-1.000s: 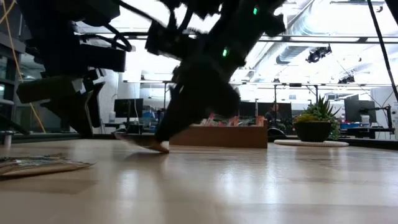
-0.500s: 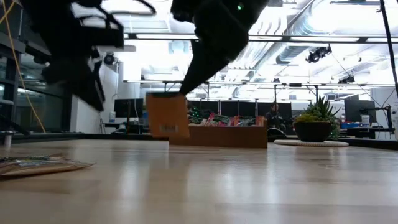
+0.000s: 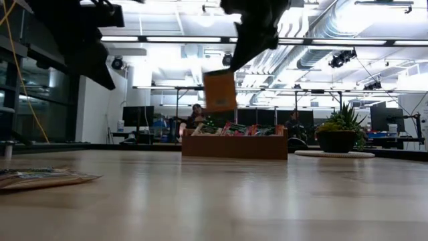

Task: Pick & Place Tea
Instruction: Put the orange tea bag into the right section of the wooden organizer

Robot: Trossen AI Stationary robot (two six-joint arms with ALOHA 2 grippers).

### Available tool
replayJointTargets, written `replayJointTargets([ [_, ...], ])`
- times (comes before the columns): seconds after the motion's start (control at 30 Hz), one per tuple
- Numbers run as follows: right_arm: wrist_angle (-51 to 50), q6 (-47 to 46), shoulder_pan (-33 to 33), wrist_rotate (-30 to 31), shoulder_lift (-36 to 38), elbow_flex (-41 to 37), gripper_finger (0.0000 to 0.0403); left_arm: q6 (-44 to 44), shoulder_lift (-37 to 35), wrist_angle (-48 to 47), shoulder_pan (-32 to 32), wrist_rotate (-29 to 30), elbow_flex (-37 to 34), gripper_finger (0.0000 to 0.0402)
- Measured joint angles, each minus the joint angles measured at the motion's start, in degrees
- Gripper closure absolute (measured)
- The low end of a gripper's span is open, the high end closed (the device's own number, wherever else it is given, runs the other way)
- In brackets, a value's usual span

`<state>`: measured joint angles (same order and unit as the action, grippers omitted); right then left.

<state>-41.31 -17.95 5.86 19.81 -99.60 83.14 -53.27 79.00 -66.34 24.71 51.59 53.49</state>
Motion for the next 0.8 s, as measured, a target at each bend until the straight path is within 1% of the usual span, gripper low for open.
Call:
replayJointTargets([
  [0.1, -2.12, -0.27, -2.81, -0.29, 4.15, -1.17, 0.0403, -0.16, 0.03, -0.55, -0.35, 1.41, -0.09, 0.0186],
  [0.23, -3.86, -0.69, -7.68, -2.66, 9.62, -3.79, 0.0403, -0.17, -0.07, 0.09, -1.15, 3.03, -0.02, 0.0186],
  [0.33, -3.75, -0.56, -11.63, -6.17, 13.55, -7.06, 0.0403, -0.16, -0.11, 0.94, -2.38, 4.11, -0.02, 0.0186],
  [0.47, -1.85, 1.16, -16.24, -12.28, 17.66, -11.76, 0.0403, 0.29, -0.09, 2.07, -4.28, 5.59, -0.02, 0.0186],
  [0.57, 1.9, 2.82, -18.96, -17.96, 19.38, -14.94, 0.0403, 0.82, -0.09, 3.31, -5.72, 6.05, -0.02, 0.0186],
  [0.63, 3.45, 3.77, -20.48, -21.22, 19.48, -16.73, 0.0403, 2.72, -0.09, 4.94, -6.77, 6.03, -0.02, 0.0186],
  [0.7, 5.73, 5.98, -21.42, -23.26, 19.31, -18.55, 0.0403, 4.87, -0.09, 7.34, -7.55, 5.99, -0.02, 0.0186],
  [0.8, 7.95, 7.63, -22.54, -24.49, 18.98, -20.72, 0.0403, 8.85, -0.09, 11.08, -8.75, 5.59, -0.02, 0.0186],
])
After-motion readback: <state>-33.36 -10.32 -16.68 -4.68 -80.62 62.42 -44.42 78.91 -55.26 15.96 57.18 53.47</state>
